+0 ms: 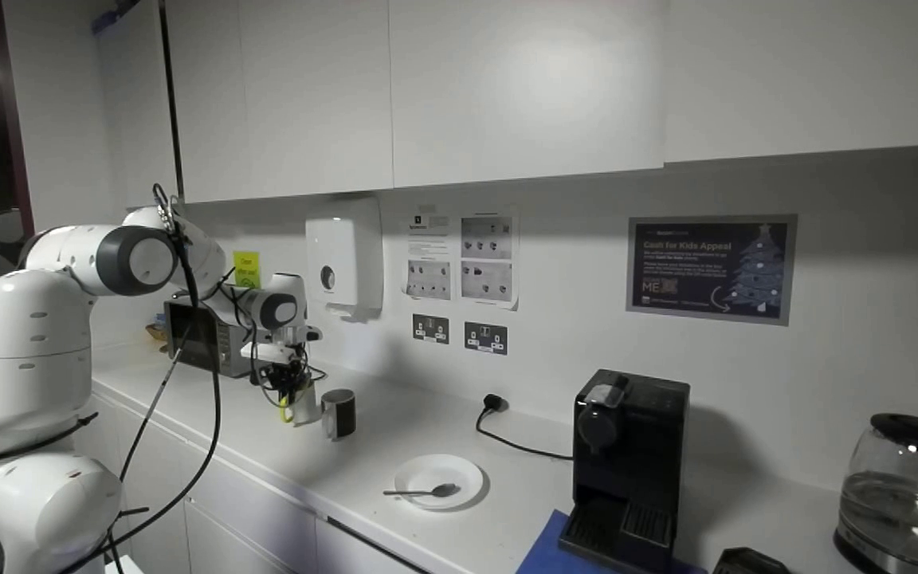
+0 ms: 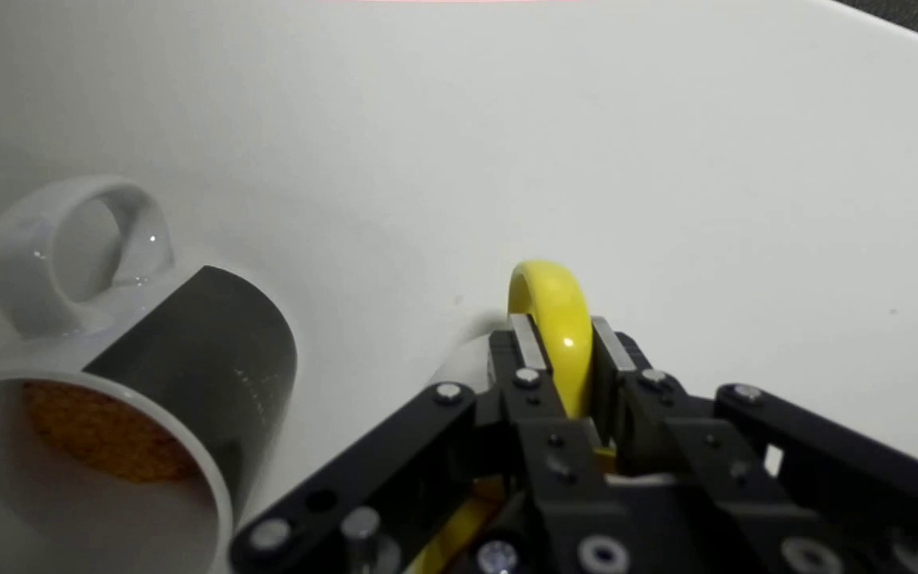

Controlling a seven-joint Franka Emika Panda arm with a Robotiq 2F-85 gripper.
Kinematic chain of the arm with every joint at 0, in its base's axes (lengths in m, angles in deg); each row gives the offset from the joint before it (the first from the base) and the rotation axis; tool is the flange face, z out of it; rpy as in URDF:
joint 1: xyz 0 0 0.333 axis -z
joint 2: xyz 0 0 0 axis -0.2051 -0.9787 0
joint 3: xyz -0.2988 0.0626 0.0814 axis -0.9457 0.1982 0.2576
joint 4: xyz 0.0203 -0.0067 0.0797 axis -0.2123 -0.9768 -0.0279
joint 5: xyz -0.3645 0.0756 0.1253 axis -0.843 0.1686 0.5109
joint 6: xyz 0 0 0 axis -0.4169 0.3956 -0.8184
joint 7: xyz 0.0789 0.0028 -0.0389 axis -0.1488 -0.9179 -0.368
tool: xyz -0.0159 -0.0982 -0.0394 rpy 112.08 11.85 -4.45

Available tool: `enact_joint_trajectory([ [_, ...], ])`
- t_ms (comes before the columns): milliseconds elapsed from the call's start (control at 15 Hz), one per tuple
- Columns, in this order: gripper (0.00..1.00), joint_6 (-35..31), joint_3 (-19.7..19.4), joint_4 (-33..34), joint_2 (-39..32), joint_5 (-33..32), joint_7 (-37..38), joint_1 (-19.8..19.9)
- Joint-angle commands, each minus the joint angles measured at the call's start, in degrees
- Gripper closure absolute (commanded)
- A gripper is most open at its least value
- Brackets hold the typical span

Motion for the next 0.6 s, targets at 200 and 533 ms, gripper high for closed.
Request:
enact_joint_trajectory([
  [200, 0.95, -1.4, 0.3, -0.3, 0.1, -3.6, 4.1, -0.4],
  [533, 0.95, -1.1, 0.5, 0.1, -0.5, -3.5, 4.0, -0.4],
])
